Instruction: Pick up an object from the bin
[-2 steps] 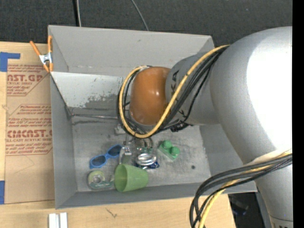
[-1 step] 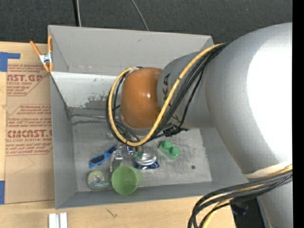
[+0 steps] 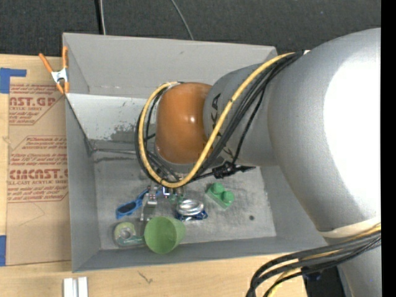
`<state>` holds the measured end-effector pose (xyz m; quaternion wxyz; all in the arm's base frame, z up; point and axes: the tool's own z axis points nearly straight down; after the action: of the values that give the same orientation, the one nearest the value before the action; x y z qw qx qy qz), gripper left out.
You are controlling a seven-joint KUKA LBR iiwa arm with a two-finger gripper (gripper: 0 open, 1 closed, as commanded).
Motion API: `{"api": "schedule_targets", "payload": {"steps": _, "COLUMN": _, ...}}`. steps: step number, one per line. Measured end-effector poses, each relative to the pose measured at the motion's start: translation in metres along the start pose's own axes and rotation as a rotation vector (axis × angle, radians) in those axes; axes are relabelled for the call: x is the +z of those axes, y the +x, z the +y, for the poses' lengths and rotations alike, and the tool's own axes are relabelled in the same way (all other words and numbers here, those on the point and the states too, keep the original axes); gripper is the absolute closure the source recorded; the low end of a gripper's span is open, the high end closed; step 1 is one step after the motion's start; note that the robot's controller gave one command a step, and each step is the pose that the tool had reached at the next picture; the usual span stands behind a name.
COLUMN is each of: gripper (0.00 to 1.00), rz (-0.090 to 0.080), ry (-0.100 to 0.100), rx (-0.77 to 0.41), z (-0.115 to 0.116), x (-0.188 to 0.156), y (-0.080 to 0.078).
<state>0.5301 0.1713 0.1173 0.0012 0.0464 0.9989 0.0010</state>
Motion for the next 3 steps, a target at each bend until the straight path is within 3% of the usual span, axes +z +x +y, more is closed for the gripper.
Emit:
{"api": "schedule_targets", "payload": {"steps": 1, "gripper": 0.00, "rz": -0.005, "ry": -0.003, "rx": 0.188, "z": -0.002, "x": 0.043, "y": 0.005}}
{"api": "schedule_targets", "payload": {"steps": 2, "gripper": 0.00, "rz": -0.018, "ry": -0.003, "rx": 0.141, "z": 0.007, "x": 0.042, "y": 0.016}}
{"api": "schedule_targets", "payload": {"steps": 3, "gripper": 1.00, "rz": -0.021, "ry": -0.009, "rx": 0.140, "z": 0.010, "x": 0.040, "y": 0.014}}
